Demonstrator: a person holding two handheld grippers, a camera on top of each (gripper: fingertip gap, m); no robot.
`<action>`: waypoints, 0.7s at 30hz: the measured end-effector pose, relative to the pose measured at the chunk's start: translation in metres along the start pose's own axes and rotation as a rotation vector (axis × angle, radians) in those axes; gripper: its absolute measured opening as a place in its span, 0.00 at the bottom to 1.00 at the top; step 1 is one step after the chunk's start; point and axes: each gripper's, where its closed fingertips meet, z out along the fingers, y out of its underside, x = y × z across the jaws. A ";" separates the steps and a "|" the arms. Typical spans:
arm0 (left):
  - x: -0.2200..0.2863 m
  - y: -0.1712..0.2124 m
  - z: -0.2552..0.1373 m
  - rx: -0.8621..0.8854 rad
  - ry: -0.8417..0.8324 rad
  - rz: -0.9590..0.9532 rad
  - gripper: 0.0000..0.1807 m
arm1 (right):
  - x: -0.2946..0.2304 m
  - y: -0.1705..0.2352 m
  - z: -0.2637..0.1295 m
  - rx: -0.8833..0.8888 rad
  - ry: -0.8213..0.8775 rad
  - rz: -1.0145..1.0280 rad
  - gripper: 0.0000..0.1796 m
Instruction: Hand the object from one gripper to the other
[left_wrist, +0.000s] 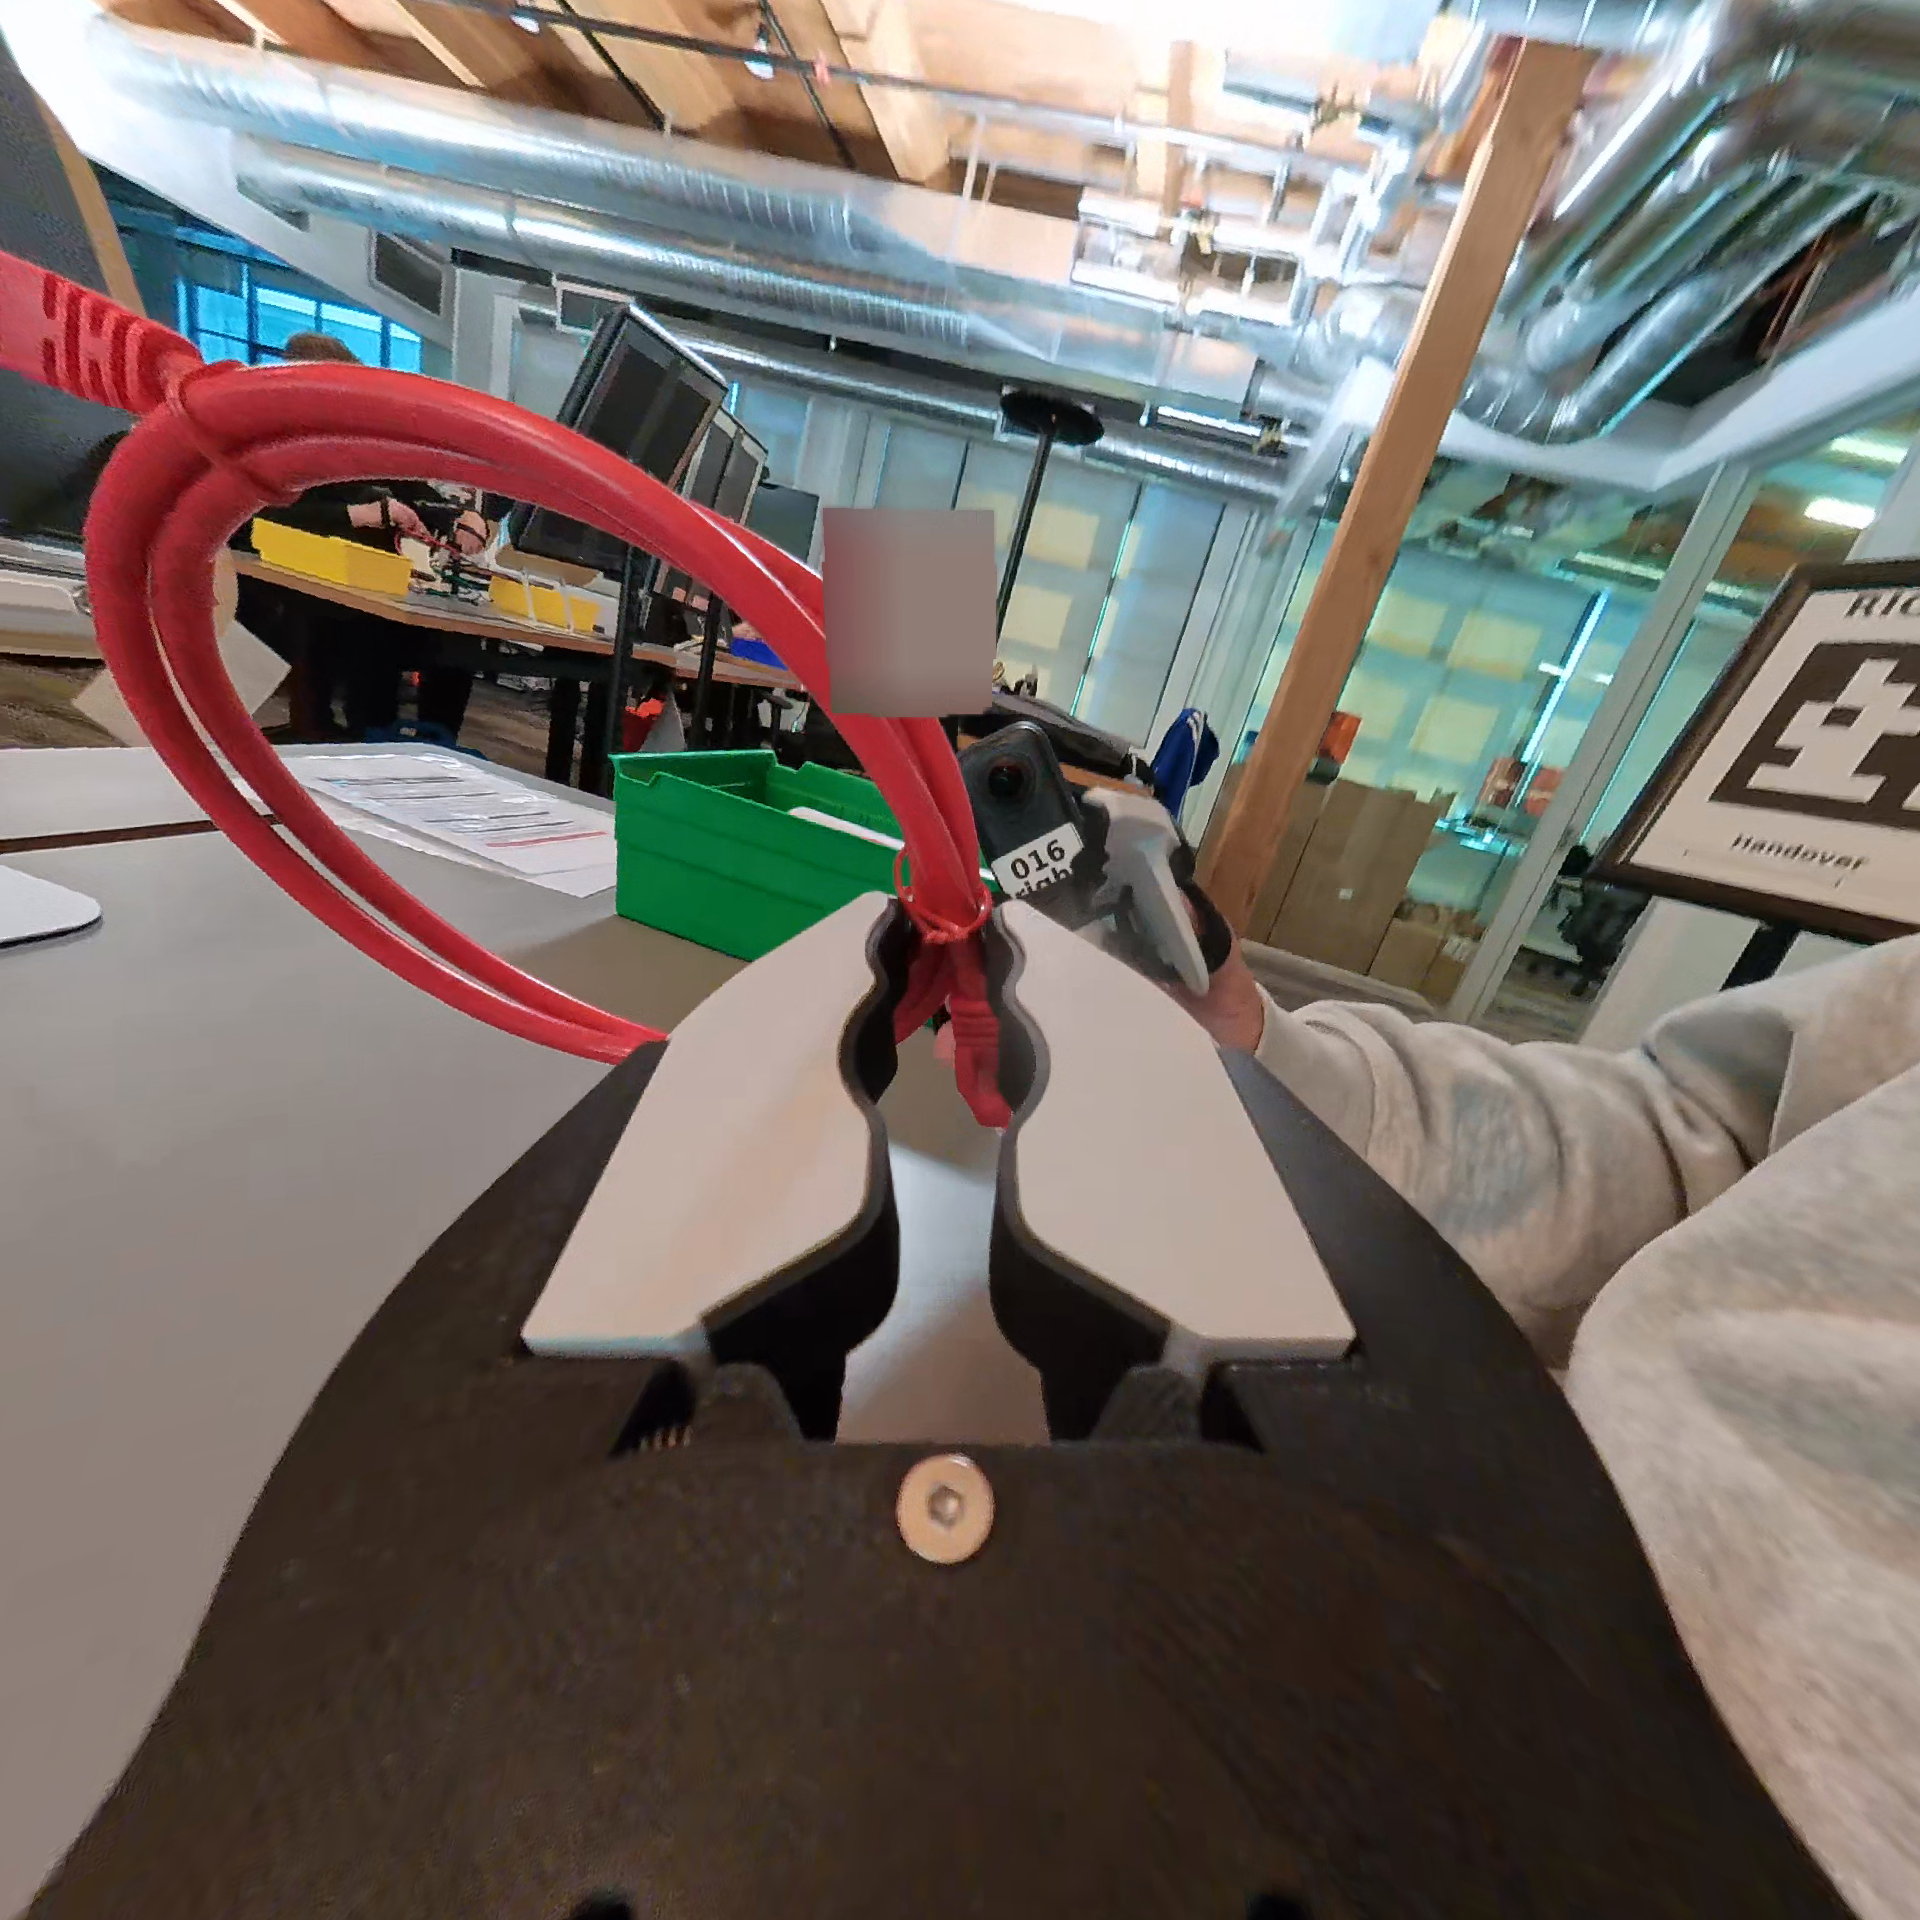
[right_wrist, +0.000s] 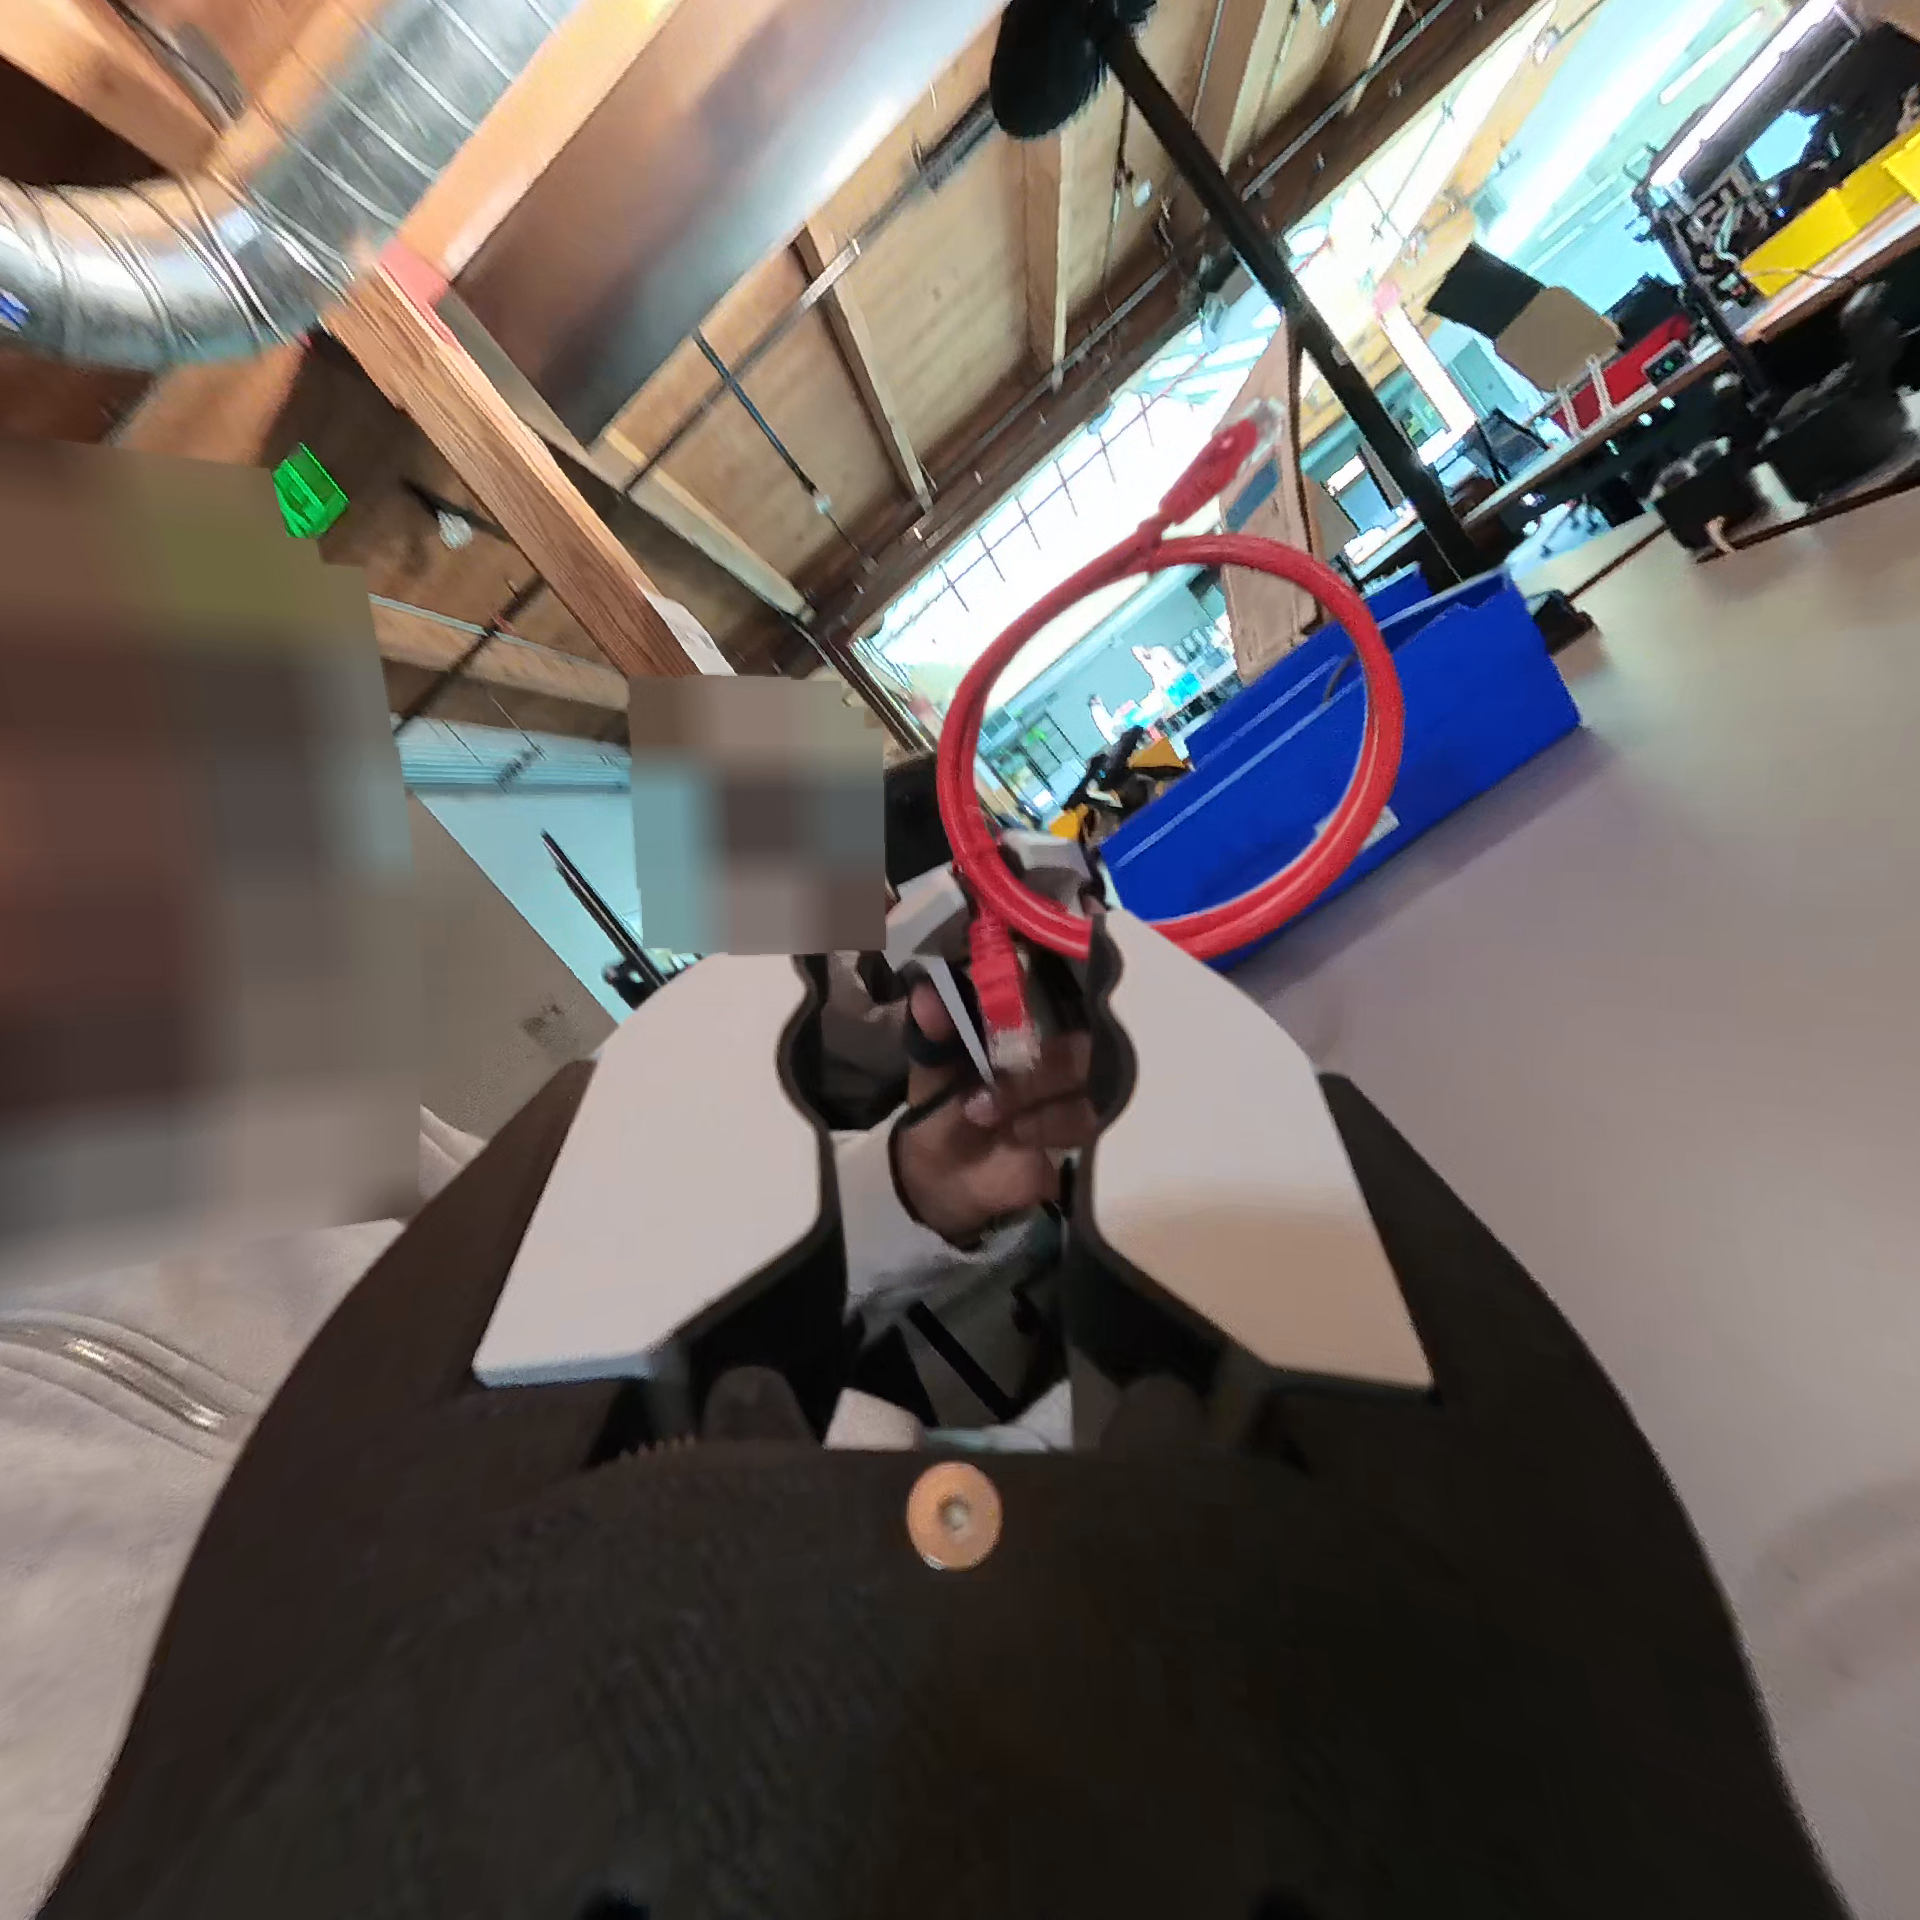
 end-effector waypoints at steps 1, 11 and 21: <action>-0.001 -0.001 -0.001 0.009 0.001 -0.010 0.07 | 0.001 0.005 0.002 -0.029 0.016 -0.021 0.27; -0.004 0.019 0.004 -0.129 -0.037 0.066 0.07 | 0.003 0.033 0.015 -0.178 0.087 -0.170 0.25; 0.014 0.086 0.020 -0.494 0.002 0.343 0.07 | -0.003 0.028 0.013 -0.151 0.080 -0.200 0.23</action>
